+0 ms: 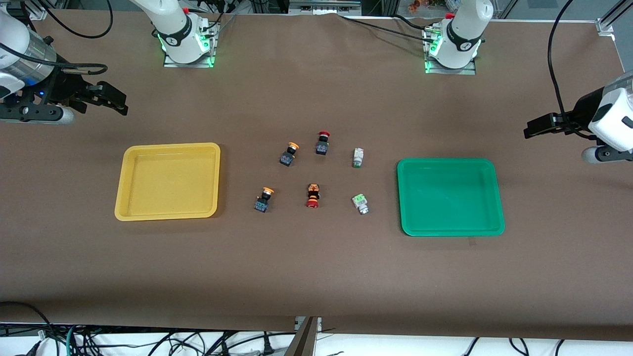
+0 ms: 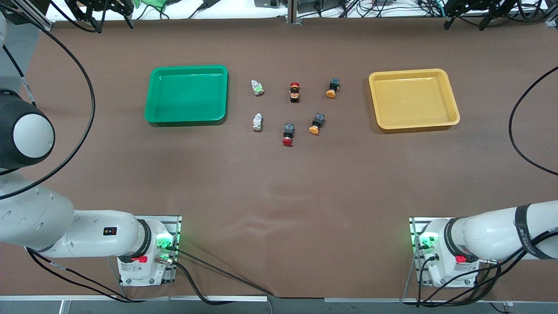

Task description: Place green and yellow buttons in trays

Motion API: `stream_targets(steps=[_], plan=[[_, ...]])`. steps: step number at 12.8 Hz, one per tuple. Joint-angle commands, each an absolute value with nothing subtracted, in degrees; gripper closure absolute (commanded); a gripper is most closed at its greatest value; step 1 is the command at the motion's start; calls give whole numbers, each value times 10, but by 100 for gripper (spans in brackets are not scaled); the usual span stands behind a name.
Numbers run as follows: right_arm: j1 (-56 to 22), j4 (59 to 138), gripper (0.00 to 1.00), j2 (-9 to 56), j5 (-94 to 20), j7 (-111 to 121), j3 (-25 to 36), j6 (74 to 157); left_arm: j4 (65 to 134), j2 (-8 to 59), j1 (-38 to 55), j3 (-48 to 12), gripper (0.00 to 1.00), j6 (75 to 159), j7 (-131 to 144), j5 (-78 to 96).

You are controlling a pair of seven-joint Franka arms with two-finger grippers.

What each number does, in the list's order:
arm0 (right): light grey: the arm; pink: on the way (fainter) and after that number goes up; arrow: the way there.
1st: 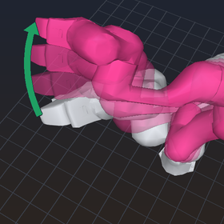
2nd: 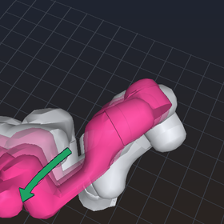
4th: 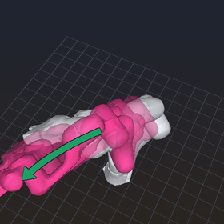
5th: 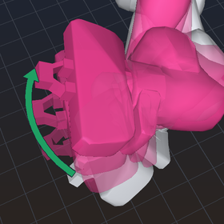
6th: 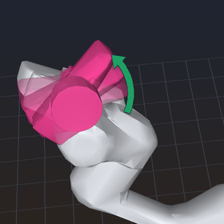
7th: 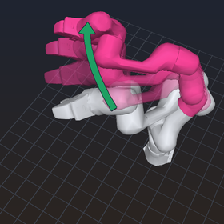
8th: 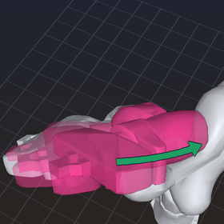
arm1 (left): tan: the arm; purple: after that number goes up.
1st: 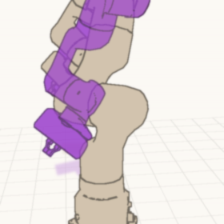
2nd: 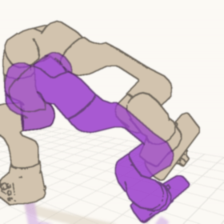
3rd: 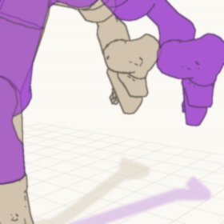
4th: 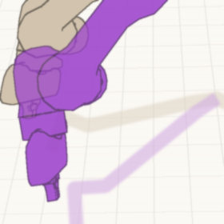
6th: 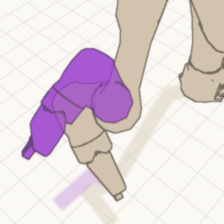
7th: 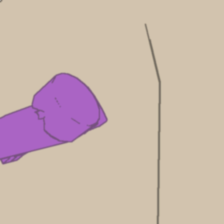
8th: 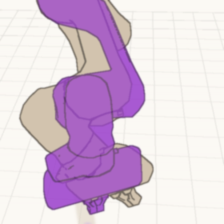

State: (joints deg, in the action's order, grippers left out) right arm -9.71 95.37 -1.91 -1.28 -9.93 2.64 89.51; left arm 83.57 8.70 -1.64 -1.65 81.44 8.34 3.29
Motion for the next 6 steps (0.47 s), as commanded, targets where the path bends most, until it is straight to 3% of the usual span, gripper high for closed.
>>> stream_targets(steps=[1,6], plan=[[-86,947,0,-17,-4,-93,16,893,813,96,-18,-18,0,809,73,27],[-105,941,0,26,-8,-98,13,905,803,98,-18,-18,0,809,74,25]])
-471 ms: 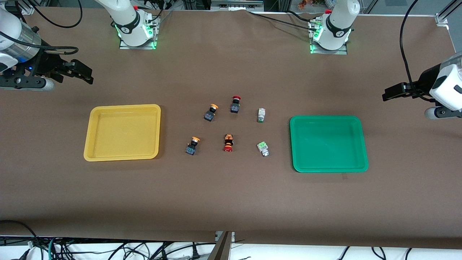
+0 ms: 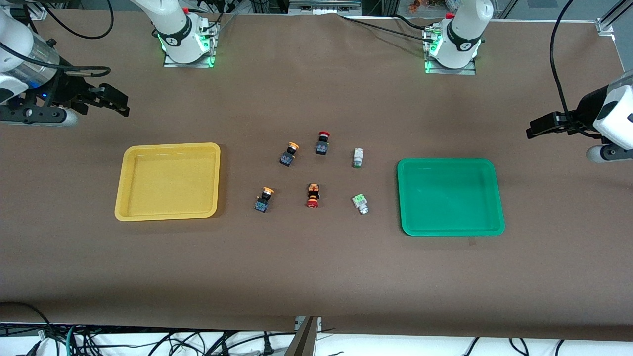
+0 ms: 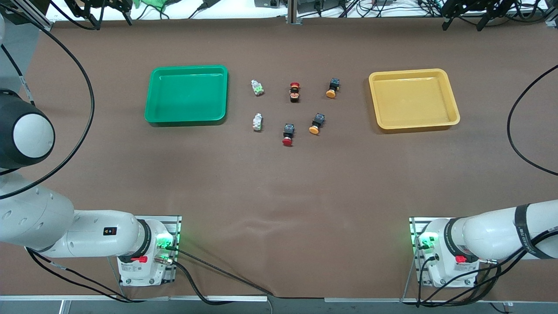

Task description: Place green and yellow buttons in trays

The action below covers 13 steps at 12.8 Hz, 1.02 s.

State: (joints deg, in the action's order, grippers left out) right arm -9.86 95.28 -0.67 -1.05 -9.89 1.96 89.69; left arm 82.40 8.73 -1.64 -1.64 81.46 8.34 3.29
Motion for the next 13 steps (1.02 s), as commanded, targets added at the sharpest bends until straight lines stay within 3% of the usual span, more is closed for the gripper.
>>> stream_targets(steps=[1,5,8,10,13], plan=[[-114,941,0,50,-14,-105,13,931,803,98,-18,-18,0,809,74,25],[-160,923,0,207,-42,-245,13,1087,802,105,-18,-18,0,810,74,28],[-215,835,0,376,-42,-385,13,1226,800,148,-2,-29,0,819,83,39],[-242,809,0,436,-41,-433,13,1289,800,185,37,-32,0,868,139,55],[-264,809,0,467,-47,-495,12,1321,800,246,108,-32,0,952,253,62]])
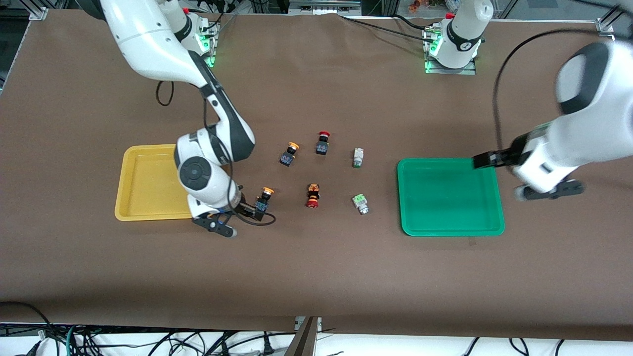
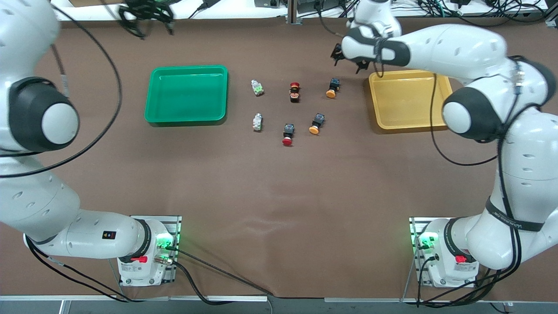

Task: Place green and yellow buttons in trays
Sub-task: 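Grasp a blue button with the right gripper while the left gripper approaches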

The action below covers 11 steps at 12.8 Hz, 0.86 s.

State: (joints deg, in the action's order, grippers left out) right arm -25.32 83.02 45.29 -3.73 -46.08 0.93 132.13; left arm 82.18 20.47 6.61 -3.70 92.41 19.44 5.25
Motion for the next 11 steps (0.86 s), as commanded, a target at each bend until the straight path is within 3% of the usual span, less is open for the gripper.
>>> stream_targets(steps=[1,5,7,10,11], plan=[[-277,808,0,475,-47,-512,13,1324,800,268,134,-32,0,997,297,62],[-290,832,2,482,-49,-528,12,1348,804,366,216,-30,0,1149,422,54],[-296,859,24,480,-50,-521,12,1348,806,401,239,-30,0,1199,457,54],[-285,861,84,466,-50,-498,15,1303,810,439,267,-25,0,1246,490,53],[-275,856,91,456,-50,-484,16,1284,812,446,270,-25,0,1258,490,40]])
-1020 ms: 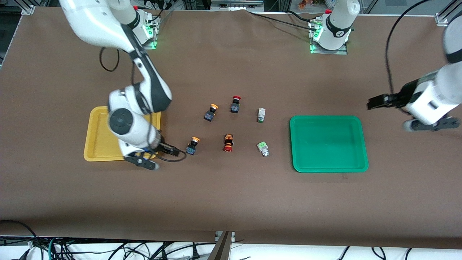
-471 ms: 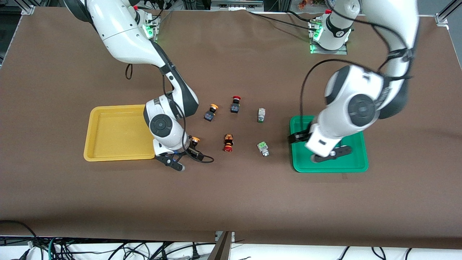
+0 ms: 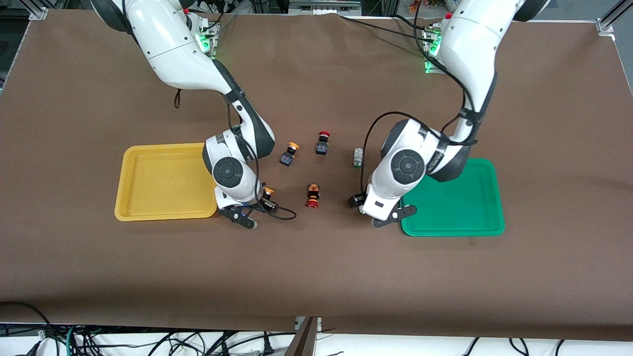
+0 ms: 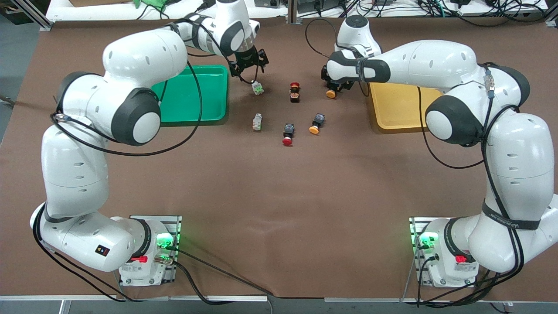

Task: Place green and yellow buttons in trays
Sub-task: 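Carry the blue button to the yellow tray while the left gripper grasps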

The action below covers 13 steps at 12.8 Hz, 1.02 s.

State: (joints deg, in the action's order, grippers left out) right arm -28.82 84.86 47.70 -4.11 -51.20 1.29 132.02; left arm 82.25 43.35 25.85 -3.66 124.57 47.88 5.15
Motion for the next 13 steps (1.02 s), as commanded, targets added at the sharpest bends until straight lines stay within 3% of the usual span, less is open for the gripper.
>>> stream_targets(steps=[1,4,7,8,9,11,12,13], plan=[[-261,857,91,443,-50,-448,16,1269,818,453,275,-26,0,1272,490,25],[-221,907,91,384,-49,-285,40,1212,868,446,289,-25,0,1319,498,19],[-219,1086,86,283,-50,-111,112,1306,870,464,300,-25,0,1353,531,13],[-218,1125,84,276,-50,-55,139,1347,871,469,300,-25,0,1359,537,-6],[-214,1147,80,279,-53,-17,156,1378,871,473,301,-25,12,1359,541,-23],[-200,1164,33,280,-68,-11,156,1388,876,468,305,-25,79,1355,559,-25],[-201,1165,11,276,-83,-11,155,1380,878,464,305,-26,100,1352,562,-25],[-201,1158,2,267,-106,-13,153,1349,884,457,304,-29,100,1351,569,-25]])
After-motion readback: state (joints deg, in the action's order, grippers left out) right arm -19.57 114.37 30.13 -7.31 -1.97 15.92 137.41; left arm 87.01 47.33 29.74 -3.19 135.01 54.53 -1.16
